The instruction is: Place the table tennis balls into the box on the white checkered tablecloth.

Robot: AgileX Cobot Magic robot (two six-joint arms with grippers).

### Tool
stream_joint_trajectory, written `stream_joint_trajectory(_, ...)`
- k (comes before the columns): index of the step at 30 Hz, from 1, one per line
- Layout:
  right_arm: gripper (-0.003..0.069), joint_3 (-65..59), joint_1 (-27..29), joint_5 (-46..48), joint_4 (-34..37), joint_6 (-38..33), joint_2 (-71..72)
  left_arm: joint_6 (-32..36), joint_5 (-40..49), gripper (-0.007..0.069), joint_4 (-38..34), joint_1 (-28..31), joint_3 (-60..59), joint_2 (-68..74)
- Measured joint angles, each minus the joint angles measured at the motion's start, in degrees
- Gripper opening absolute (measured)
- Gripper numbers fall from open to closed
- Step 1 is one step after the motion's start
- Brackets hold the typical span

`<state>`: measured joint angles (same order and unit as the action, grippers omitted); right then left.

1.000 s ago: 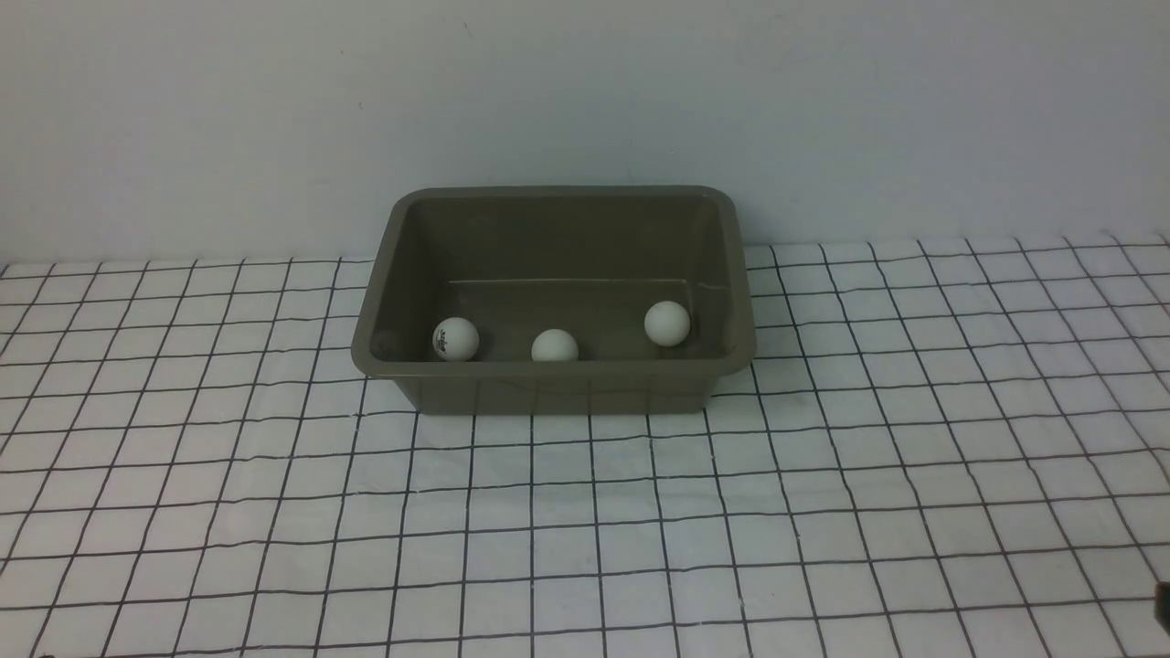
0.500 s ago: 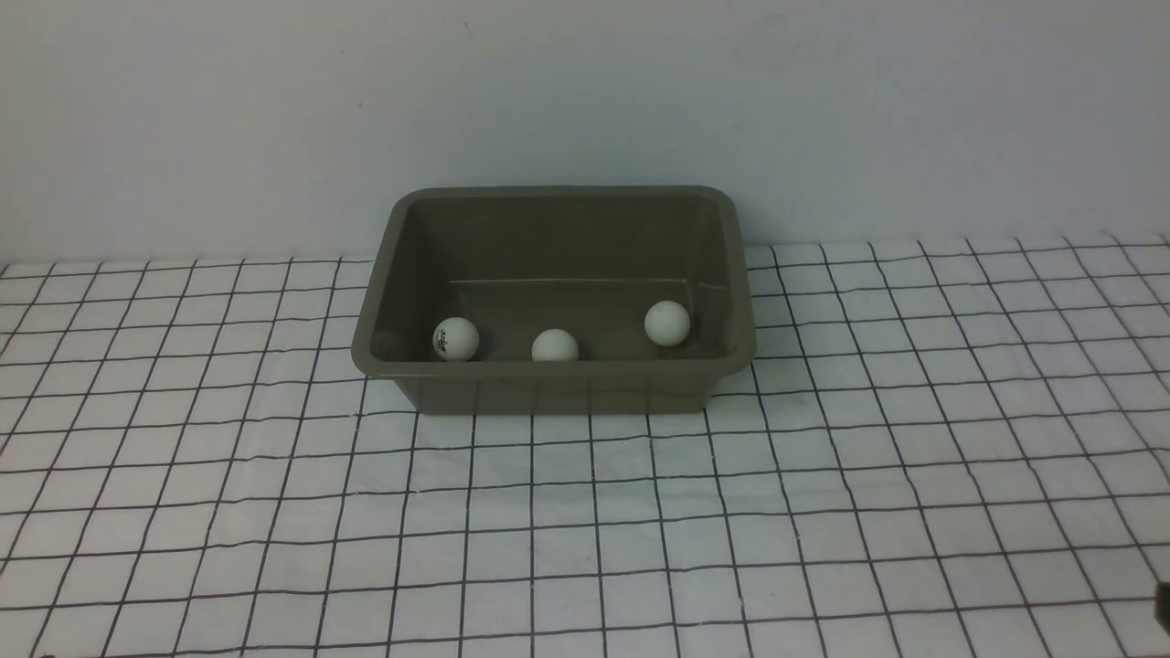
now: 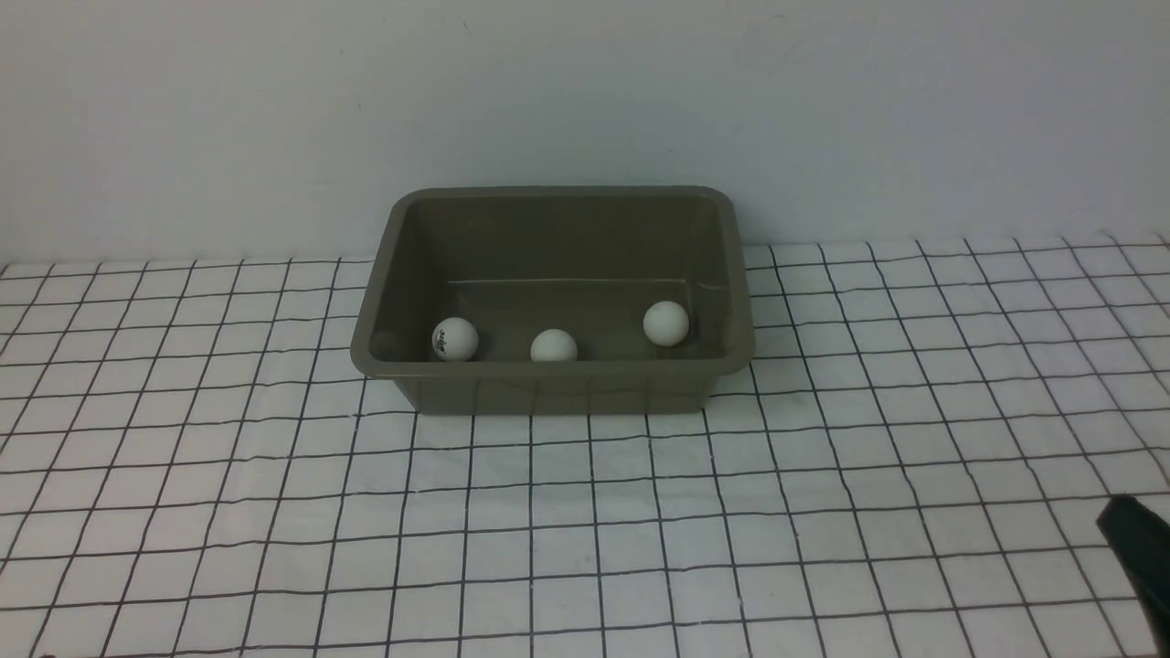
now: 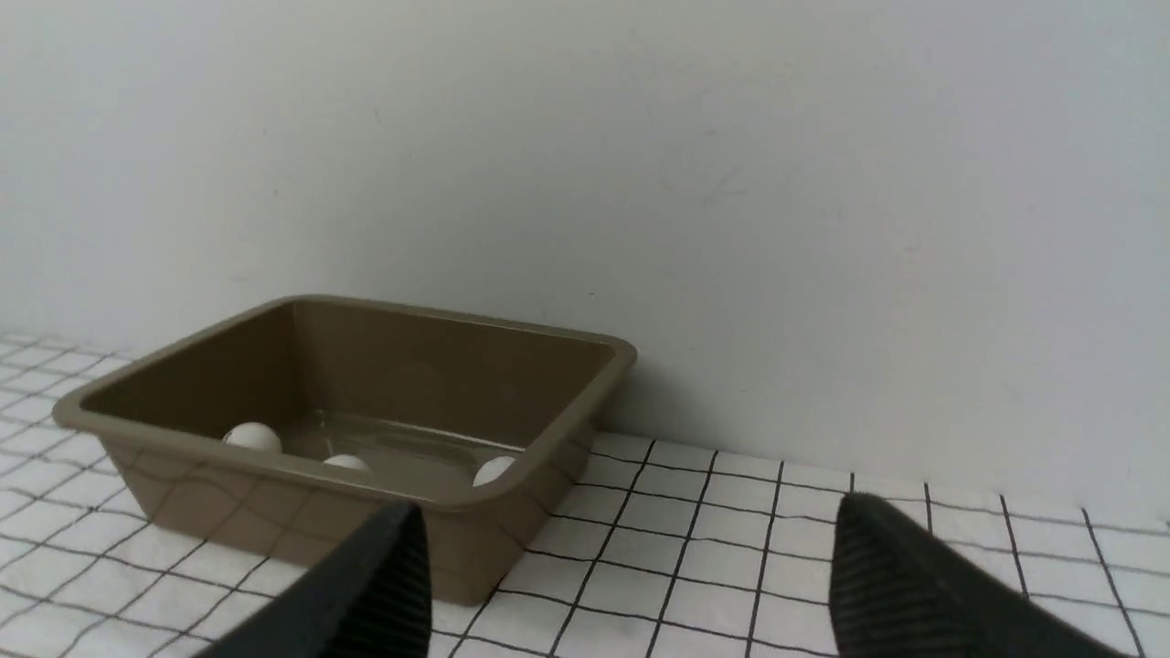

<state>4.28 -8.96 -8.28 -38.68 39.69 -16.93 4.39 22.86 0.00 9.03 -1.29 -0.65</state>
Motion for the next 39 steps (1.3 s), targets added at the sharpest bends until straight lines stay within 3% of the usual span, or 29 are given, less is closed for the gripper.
stream_joint_trajectory(4,0.0526,-0.06,1.29,-3.13,-0.82,1.15,0.08,0.0,0.0,0.0468,0.0,0.0,0.0,0.0)
stream_joint_trajectory(7,0.0526,-0.06,1.41,-0.35,1.14,-0.45,0.12,0.0,0.0,0.0468,0.0,0.0,0.0,0.0)
stream_joint_trajectory(9,0.0526,-0.06,1.54,6.45,10.67,-9.44,0.31,0.0,0.0,0.0468,0.0,0.0,0.0,0.0)
stream_joint_trajectory(13,0.0526,-0.13,3.4,19.22,32.41,-34.8,3.41,0.0,0.0,0.0468,0.0,0.0,0.0,0.0)
stream_joint_trajectory(16,0.0526,-0.84,5.28,21.2,37.25,-44.4,8.33,0.0,0.0,0.0468,0.0,0.0,0.0,0.0)
stream_joint_trajectory(22,0.0525,-4.15,8.81,23.55,38.22,-43.83,16.66,0.0,0.0,0.0468,0.0,0.0,0.0,0.0)
stream_joint_trajectory(39,0.0525,-5.04,10.31,33.3,39.35,-44.59,17.66,0.0,0.0,0.0468,0.0,0.0,0.0,0.0)
